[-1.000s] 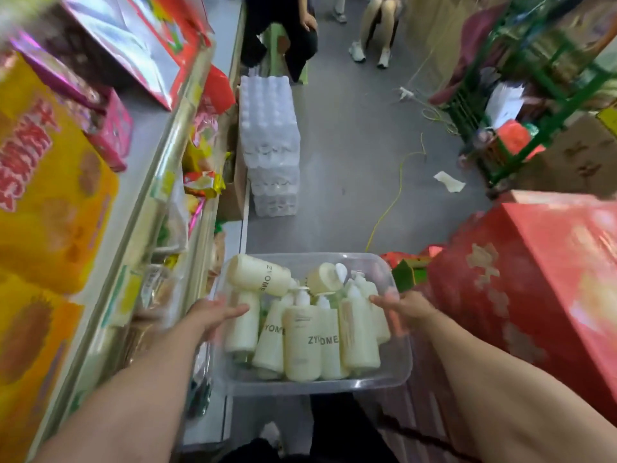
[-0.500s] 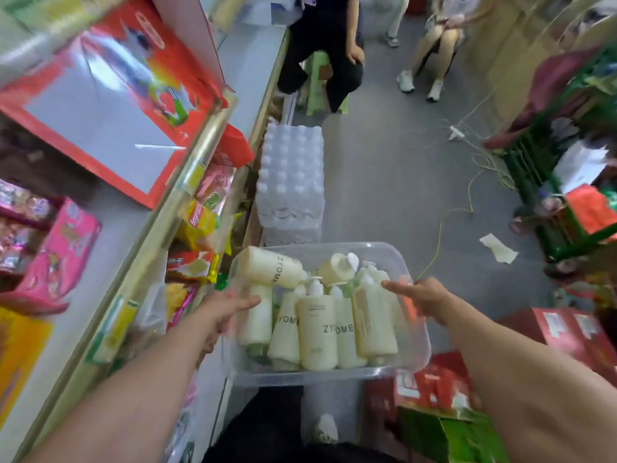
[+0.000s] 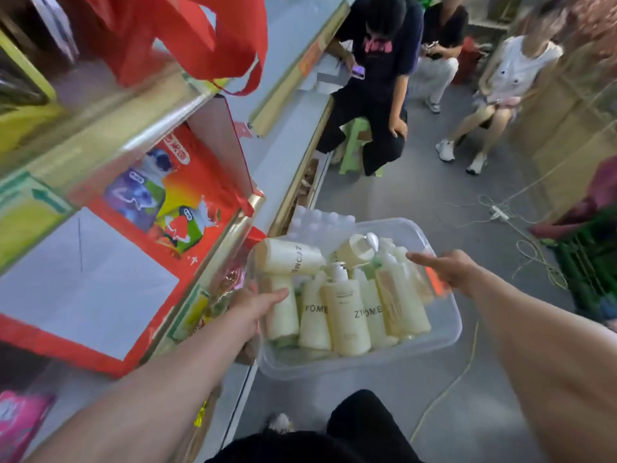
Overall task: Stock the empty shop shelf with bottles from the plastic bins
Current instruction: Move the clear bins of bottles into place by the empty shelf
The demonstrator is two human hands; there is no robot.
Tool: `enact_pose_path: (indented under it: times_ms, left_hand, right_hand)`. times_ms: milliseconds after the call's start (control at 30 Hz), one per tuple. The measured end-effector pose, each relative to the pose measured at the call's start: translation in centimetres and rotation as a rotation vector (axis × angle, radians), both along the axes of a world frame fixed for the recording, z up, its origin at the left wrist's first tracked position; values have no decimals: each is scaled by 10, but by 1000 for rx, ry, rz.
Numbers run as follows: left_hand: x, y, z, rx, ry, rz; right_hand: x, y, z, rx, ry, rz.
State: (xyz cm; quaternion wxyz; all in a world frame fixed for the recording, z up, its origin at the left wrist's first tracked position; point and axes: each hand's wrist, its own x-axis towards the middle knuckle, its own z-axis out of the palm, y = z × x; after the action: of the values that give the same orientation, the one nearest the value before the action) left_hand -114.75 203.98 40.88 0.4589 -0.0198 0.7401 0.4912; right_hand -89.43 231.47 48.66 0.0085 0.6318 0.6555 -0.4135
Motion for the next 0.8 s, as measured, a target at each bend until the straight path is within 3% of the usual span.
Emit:
enact_pose_path:
  times_ms: [300, 433, 533, 600, 667, 800]
  left_hand:
    - [-12, 97, 1, 79, -140, 416]
    - [-3, 141, -5, 179, 57, 675]
    - [12, 162, -2, 289, 145, 729]
    - [23, 174, 7, 192, 62, 858]
    - [31, 186, 12, -49, 13, 980]
    - [41, 203, 6, -190, 16, 1100]
  right_hand:
    - [-146, 165, -10, 9, -39, 299]
    - [-213, 227, -38, -90, -68, 484]
    - [-260, 257, -46, -109, -83, 685]
    - [-288, 269, -44, -60, -56, 833]
    - [-313, 274, -39, -8, -22, 933]
    - [-344, 282, -53, 26, 41, 1037]
